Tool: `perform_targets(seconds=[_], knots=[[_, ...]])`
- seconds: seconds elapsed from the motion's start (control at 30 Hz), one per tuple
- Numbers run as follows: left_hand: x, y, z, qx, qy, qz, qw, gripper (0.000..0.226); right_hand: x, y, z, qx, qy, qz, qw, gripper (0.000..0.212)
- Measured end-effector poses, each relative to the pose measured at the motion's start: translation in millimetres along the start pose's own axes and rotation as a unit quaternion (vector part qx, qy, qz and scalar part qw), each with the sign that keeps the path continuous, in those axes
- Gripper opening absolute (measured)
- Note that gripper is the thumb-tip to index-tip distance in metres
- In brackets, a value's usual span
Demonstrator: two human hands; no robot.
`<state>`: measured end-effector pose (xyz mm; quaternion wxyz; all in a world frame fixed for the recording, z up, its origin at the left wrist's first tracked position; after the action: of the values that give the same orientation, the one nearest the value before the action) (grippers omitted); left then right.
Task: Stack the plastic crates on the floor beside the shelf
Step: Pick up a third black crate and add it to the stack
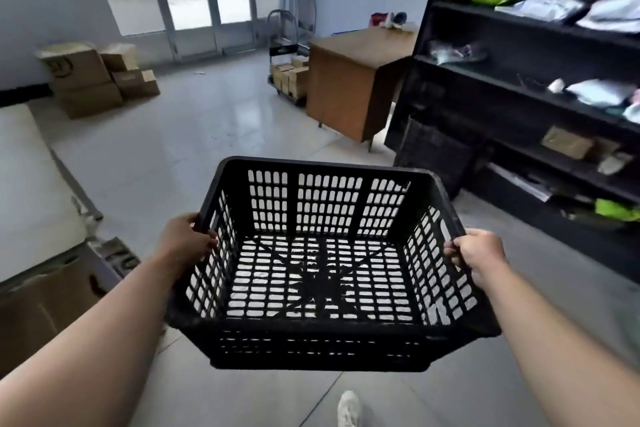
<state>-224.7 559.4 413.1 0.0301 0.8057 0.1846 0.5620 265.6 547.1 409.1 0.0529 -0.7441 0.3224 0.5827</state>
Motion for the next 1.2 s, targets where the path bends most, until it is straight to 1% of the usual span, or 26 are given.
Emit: perform_targets(seconds=[0.17,0.33,0.47,0.53,0.63,0.8,0.93,1.07,1.2], knots=[[53.3,-67.0,84.8,-0.029,0.004,0.019,0.999,0.035,-11.1,-74.3,-39.9,0.045,-0.02,0.012,0.999,0.03],[106.9,-125.8,169.4,-0.05,-0.002,0.037,0.998,0.04,-37.0,-148.7,-77.6,0.074,-0.024,0.02,0.997,0.036],[135.1,-166.9,224.6,-0.062,-0.009,0.041,0.997,0.033,-54.8,-204.6,-100.3,0.089,-0.019,0.028,0.995,0.036],[149.1,-186.1,250.1,-0.068,-0.015,0.042,0.997,0.033,-60.0,-229.2,-107.4,0.097,-0.025,0.032,0.994,0.039],[175.6,-216.3,287.1,-0.071,-0.031,0.056,0.995,0.035,-67.9,-267.9,-115.0,0.12,-0.046,0.038,0.991,0.044],[216.7,-284.5,348.0,-0.095,-0.038,0.06,0.993,0.036,-85.8,-340.2,-118.2,0.152,-0.056,0.055,0.985,0.041],[255.7,-352.1,394.8,-0.113,-0.037,0.067,0.991,0.037,-106.8,-404.0,-112.6,0.161,-0.069,0.071,0.982,0.053],[301.9,-421.8,434.9,-0.13,-0.043,0.078,0.988,0.028,-133.8,-460.9,-105.9,0.178,-0.082,0.087,0.977,0.057],[353.1,-478.1,480.5,-0.144,-0.058,0.103,0.982,0.025,-150.7,-515.7,-105.5,0.203,-0.108,0.102,0.968,0.057]])
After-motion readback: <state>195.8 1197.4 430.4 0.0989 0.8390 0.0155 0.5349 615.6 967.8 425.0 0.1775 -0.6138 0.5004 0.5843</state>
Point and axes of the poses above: each hand's wrist, its own y-axis away from the middle knuckle, its own z-axis out of the palm, x = y × z, the point moved 3 cm from there along -y, towards the middle knuckle, and after that the axes turned 2 degrees about -x, right-handed, at the moved point
